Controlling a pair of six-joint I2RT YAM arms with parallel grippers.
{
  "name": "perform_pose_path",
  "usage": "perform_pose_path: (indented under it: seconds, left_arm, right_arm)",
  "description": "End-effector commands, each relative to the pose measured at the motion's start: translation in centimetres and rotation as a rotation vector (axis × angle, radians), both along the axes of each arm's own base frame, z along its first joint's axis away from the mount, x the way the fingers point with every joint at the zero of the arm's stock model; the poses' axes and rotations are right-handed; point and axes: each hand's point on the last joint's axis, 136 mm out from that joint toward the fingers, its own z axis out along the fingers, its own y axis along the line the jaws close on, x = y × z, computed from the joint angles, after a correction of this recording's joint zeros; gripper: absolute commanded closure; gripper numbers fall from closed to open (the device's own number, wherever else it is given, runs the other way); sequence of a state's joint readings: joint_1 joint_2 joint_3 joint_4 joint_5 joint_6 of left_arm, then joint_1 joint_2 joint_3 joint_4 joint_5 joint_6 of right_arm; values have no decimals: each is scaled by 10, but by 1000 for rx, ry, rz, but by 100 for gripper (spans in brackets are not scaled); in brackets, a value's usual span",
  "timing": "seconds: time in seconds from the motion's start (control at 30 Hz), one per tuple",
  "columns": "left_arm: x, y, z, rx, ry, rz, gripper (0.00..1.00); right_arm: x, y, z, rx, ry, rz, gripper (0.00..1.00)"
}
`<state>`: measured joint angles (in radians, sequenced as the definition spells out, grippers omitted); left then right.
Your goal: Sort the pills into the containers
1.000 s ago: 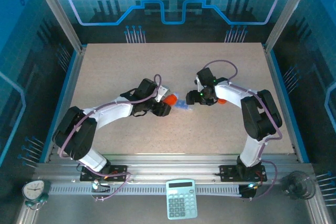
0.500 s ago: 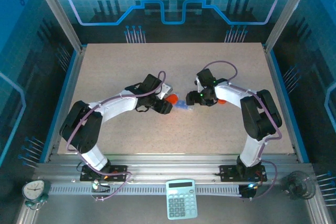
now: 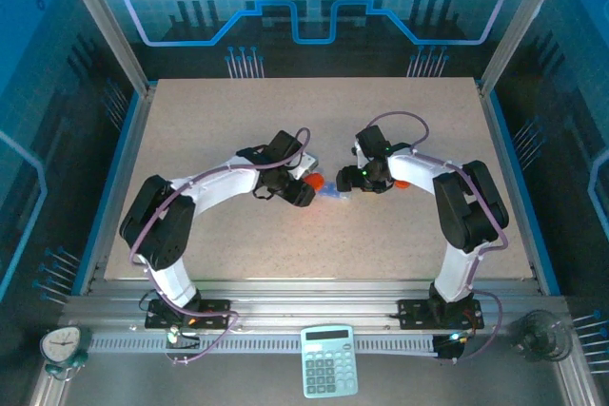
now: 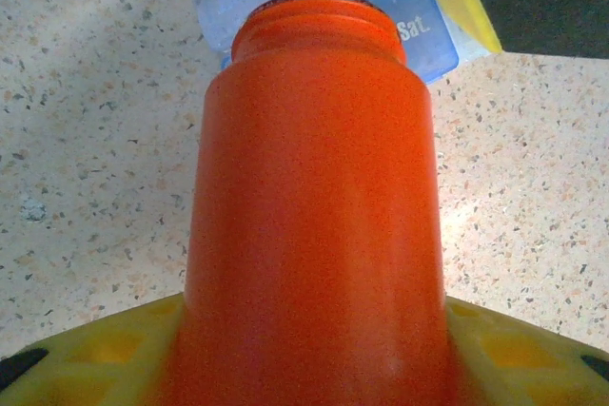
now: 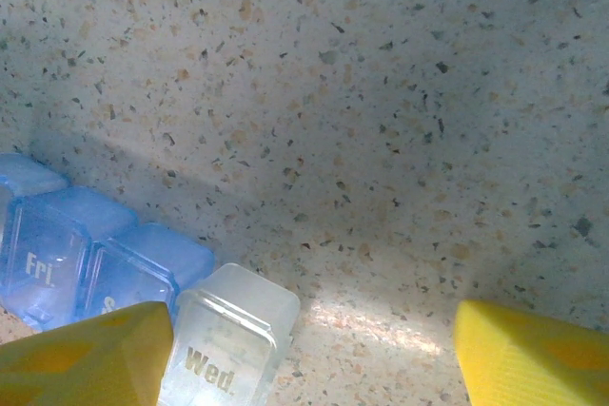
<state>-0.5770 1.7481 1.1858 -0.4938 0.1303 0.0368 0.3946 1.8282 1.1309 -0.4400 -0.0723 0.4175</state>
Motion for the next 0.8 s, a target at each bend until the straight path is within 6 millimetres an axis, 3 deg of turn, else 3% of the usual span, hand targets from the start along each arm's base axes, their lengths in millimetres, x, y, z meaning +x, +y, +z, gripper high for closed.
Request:
perform_pose_path:
  seconds: [0.0,0.77]
  left_arm:
    - [0,2,1,48,8,-20,100]
    - [1,6,2,111,32,-35,100]
  right_arm:
    - [-13,4,-15,-9,48,25,22]
    - [-16,3,-21,-10,64,24,22]
